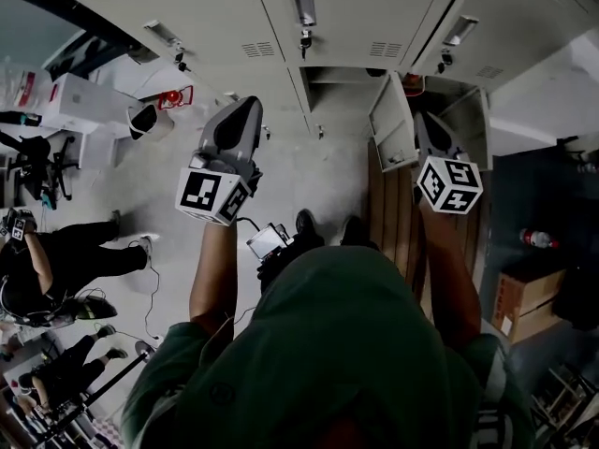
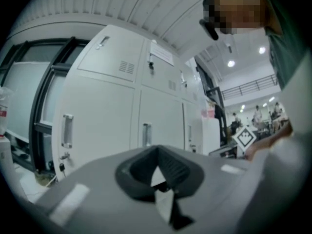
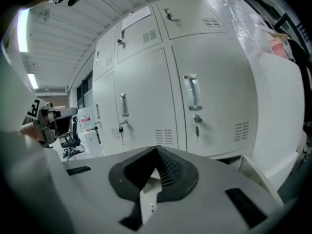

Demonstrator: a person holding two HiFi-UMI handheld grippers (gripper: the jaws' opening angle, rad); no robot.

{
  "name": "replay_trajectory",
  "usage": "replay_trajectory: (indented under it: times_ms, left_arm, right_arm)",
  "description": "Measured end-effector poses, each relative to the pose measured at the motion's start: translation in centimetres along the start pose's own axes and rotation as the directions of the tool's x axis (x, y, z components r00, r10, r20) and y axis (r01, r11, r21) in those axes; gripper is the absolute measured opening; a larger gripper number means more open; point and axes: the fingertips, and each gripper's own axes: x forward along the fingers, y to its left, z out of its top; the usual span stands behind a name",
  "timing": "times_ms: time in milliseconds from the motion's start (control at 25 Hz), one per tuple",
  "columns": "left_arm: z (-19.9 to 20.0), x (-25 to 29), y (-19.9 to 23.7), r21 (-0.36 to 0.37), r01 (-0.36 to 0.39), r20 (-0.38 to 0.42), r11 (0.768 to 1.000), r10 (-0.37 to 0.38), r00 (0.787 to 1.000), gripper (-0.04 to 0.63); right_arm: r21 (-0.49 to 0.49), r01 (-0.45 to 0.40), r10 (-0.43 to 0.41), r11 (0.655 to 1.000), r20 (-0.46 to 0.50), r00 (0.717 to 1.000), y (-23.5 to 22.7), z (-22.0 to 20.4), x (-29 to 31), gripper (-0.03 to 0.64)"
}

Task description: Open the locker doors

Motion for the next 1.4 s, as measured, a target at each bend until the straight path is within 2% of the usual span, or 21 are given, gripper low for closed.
replay_trajectory:
  times_ms: [200,520,760,1400]
  left_arm:
    - [2.2,1.4,2.4,0.037,0.027,0.041,0.999,-0.029,0.999,-0.002]
    - [3.3,0.6,5.6,0.026,0.032,0.076,0.999,-0.034,0.997,-0.002]
    - [2.5,0.5,8.8,0.002,0.043,0.087,0.999,-0.043,0.995,-0.002]
    - [0.9,0.5,12.4,-0.035,0.090,0.086,0.995,-0.086,0.993,-0.002]
  right_arm:
    - [-0.078,-0.080,0.086,0.994,0.081,0.993,4.5,7.1,4.5,0.006]
    - [-0.174,-0.139,0.159,0.975,0.106,0.981,10.8,13.0,8.8,0.008]
    - [-0.189,-0.154,0.173,0.970,0.088,0.981,13.6,14.4,12.7,0.008]
    - [-0.201,-0.137,0.155,0.970,0.076,0.985,16.9,15.3,18.0,0.011]
